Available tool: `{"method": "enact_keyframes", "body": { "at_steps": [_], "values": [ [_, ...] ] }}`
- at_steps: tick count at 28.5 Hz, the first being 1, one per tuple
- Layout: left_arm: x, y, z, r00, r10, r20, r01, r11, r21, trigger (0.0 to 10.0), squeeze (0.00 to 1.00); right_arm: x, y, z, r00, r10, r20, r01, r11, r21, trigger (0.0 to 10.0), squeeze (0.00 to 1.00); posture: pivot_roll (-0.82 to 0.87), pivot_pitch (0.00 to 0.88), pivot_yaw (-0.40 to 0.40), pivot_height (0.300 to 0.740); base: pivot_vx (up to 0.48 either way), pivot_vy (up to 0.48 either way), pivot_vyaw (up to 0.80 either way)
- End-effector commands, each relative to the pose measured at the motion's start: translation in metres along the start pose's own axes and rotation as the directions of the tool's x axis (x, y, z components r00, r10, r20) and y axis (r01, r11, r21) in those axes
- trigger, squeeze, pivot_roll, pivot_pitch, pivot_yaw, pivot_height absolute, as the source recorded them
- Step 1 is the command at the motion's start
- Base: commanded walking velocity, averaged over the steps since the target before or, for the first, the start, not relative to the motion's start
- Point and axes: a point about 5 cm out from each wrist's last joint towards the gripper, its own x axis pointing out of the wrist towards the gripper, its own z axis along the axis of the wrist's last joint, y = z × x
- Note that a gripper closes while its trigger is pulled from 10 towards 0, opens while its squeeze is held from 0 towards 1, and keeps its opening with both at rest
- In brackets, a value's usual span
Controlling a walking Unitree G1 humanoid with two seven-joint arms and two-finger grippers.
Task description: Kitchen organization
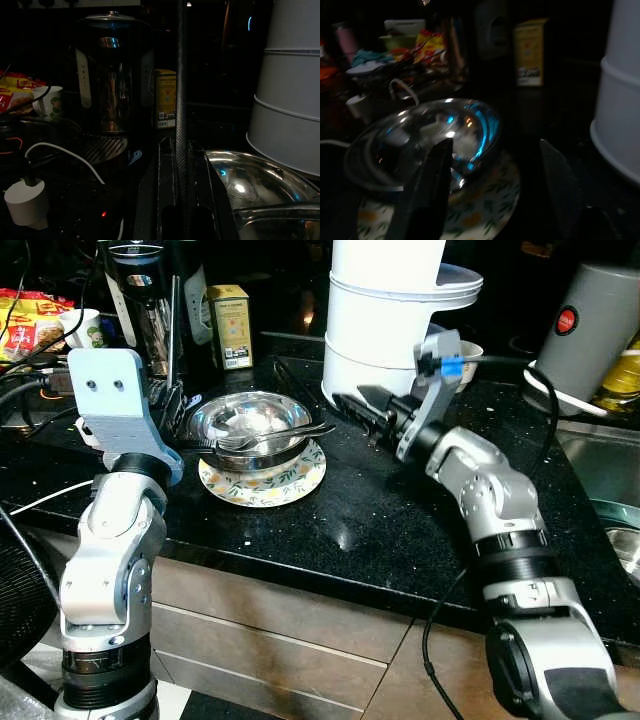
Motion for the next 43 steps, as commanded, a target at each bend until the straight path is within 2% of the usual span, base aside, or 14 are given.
{"method": "enact_keyframes", "body": {
  "at_steps": [1,2,3,4,8,16,24,29,33,43],
  "values": [
    [0.001,-0.001,-0.004,1.000,-0.003,-0.015,0.003,1.000,-0.011,10.0,0.00,0.001,0.006,0.000,0.999,0.040,0.012,-0.040,0.999,-0.012,10.0,1.00,0.08,0.000,-0.049,0.740,0.000,0.000,0.00],
    [0.001,-0.001,-0.004,1.000,-0.003,-0.016,0.003,1.000,-0.011,10.0,0.00,0.001,0.011,-0.002,0.996,0.088,0.021,-0.088,0.996,0.000,10.0,0.38,0.08,0.000,-0.047,0.740,0.000,0.000,0.00],
    [0.001,-0.001,-0.004,1.000,-0.003,-0.016,0.003,1.000,-0.011,10.0,0.00,0.001,0.011,-0.002,0.996,0.088,0.021,-0.088,0.996,0.000,10.0,0.38,0.08,0.000,-0.047,0.740,0.000,0.000,0.00],
    [0.001,-0.001,-0.004,1.000,-0.005,-0.018,0.005,1.000,-0.011,10.0,0.00,0.001,0.017,-0.004,0.989,0.142,0.039,-0.143,0.990,0.012,10.0,0.00,0.08,0.000,-0.049,0.740,0.000,0.000,0.00],
    [0.001,-0.001,-0.004,1.000,-0.006,-0.020,0.006,1.000,-0.013,10.0,0.00,0.002,0.022,-0.005,0.983,0.177,0.052,-0.179,0.984,0.017,10.0,0.00,0.08,0.000,-0.049,0.740,0.000,0.000,0.00],
    [-0.002,-0.005,-0.009,0.999,-0.016,-0.039,0.015,1.000,-0.026,10.0,0.00,0.009,0.024,-0.015,0.991,0.132,0.017,-0.132,0.991,0.007,10.0,0.00,0.08,0.000,-0.055,0.740,0.000,0.000,0.00],
    [-0.003,-0.010,-0.010,0.999,-0.028,-0.041,0.026,0.999,-0.037,10.0,0.00,0.011,0.018,-0.023,0.998,0.053,-0.016,-0.053,0.998,-0.013,10.0,0.00,0.08,0.000,-0.055,0.740,0.000,0.000,0.00],
    [-0.003,-0.011,-0.010,0.999,-0.031,-0.042,0.029,0.999,-0.039,10.0,0.00,0.009,0.018,-0.021,0.997,0.073,0.003,-0.073,0.997,0.001,10.0,0.00,0.08,0.000,-0.056,0.740,0.000,0.000,0.00],
    [-0.002,-0.012,-0.010,0.999,-0.035,-0.041,0.033,0.999,-0.040,10.0,0.00,0.006,0.024,-0.018,0.989,0.137,0.058,-0.139,0.990,0.037,10.0,0.00,0.08,0.000,-0.050,0.740,0.000,0.000,0.00],
    [-0.001,-0.012,-0.009,0.999,-0.038,-0.037,0.037,0.999,-0.039,10.0,0.00,0.005,0.040,-0.027,0.973,0.230,0.014,-0.230,0.973,0.006,10.0,0.00,0.08,0.000,-0.051,0.740,0.000,0.000,0.00]
  ]
}}
